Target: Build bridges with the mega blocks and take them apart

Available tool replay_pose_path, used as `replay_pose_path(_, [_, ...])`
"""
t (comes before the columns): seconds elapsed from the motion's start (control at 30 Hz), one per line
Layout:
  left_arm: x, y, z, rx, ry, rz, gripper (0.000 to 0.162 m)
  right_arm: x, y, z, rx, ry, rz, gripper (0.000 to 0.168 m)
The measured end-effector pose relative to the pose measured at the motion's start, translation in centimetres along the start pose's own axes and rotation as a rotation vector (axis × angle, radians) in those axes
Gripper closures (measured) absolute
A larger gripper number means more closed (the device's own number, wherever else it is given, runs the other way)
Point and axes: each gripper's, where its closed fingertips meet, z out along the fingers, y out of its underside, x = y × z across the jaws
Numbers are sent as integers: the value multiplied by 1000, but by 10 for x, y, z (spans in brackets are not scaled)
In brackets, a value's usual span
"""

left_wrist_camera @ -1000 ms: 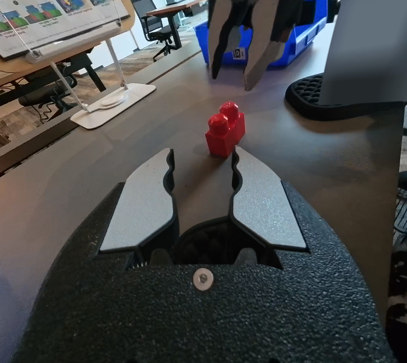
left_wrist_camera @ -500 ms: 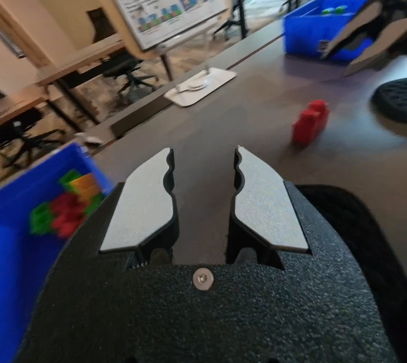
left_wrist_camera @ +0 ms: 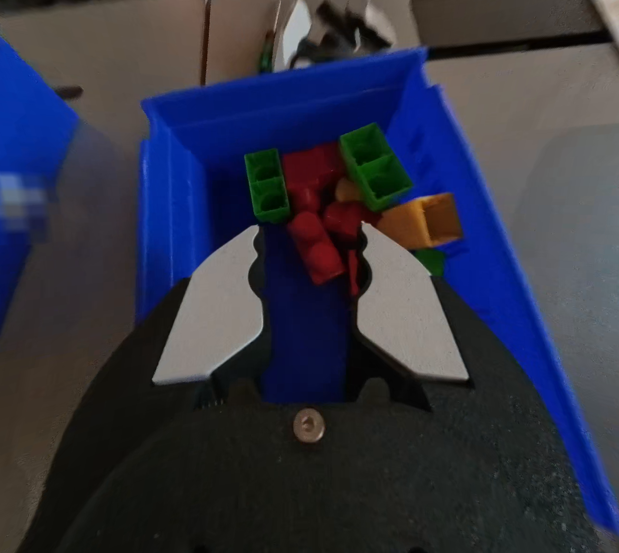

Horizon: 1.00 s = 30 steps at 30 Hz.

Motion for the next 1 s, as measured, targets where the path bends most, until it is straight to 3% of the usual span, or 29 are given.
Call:
replay_pose_path(0.17, [-24,15,60,-255,-57,-38,110,0,0,-1,28,-12,26,117])
replay_pose_path(0.4, [-39,27,89,-405,-79,10,110,2,7,1,-3,-4,14,117])
replay_pose_path(0.5, [-41,29,97,-400,-67,13,108,3,6,0,9,0,21,117])
replay_pose_path(0.57, [-40,31,102,-398,-46,7,112,4,6,-1,11,4,23,117])
replay_pose_path(0.6, [-40,32,104,-398,-45,7,124,4,6,-1,10,4,24,117])
replay_pose_path(0.7, [-45,31,103,-376,-52,-19,126,4,9,2,-7,4,25,117])
replay_pose_path(0.87, [-43,13,79,-250,-42,-10,126,1,9,7,-28,-2,5,117])
replay_pose_path(1.0, [-21,-8,47,-130,27,13,127,-4,-7,6,53,-38,15,117])
